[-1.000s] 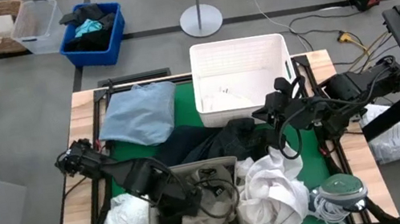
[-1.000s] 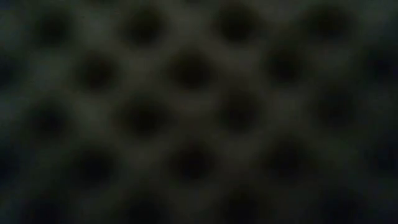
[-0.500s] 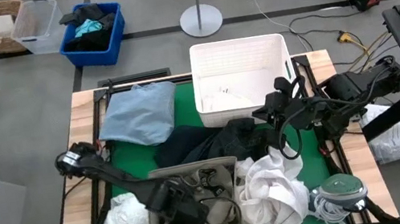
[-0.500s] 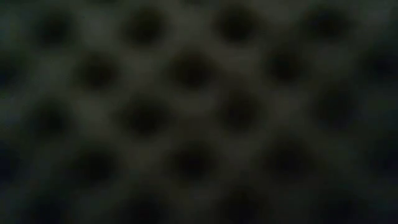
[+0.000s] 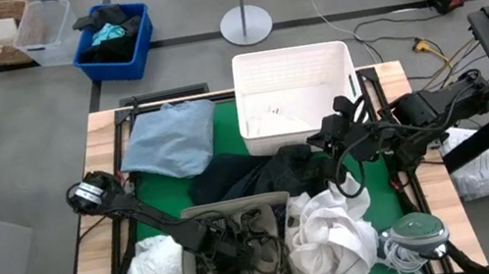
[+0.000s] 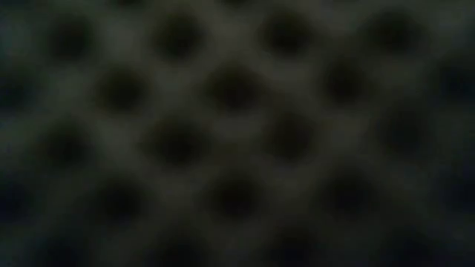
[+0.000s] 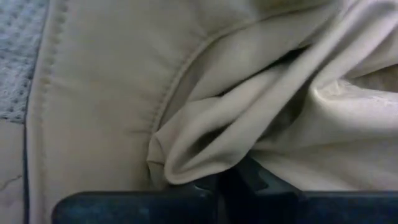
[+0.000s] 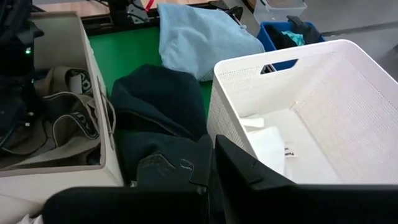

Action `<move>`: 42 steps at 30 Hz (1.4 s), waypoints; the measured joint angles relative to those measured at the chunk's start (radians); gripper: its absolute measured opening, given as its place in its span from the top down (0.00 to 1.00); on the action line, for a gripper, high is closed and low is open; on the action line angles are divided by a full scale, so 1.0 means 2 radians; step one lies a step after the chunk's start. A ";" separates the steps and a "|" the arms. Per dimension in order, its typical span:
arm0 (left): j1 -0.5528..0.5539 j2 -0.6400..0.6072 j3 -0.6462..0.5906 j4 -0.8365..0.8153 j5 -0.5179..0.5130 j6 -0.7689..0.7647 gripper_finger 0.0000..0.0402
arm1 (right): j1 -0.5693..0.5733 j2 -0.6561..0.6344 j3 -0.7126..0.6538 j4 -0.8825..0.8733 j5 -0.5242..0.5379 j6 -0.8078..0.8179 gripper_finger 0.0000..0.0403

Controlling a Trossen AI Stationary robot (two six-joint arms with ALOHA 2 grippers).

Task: Sort clothes
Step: Put the brown pants into the gray laundry organizer

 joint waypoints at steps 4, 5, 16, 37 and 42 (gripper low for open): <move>0.000 -0.004 -0.001 -0.010 0.006 -0.004 1.00 | -0.001 0.002 0.000 0.000 0.000 0.006 0.97; 0.000 -0.005 0.006 -0.021 0.007 -0.005 1.00 | -0.003 0.002 0.000 0.000 0.000 0.006 0.97; -0.002 -0.044 0.159 -0.230 0.016 0.005 1.00 | -0.023 0.003 0.000 0.001 0.000 0.000 0.97; 0.032 -0.050 0.239 -0.353 -0.345 0.033 1.00 | -0.034 0.006 0.000 0.002 0.000 -0.006 0.97; 0.032 -0.050 0.214 -0.260 -0.220 0.073 1.00 | -0.034 0.006 0.000 0.001 0.000 -0.006 0.97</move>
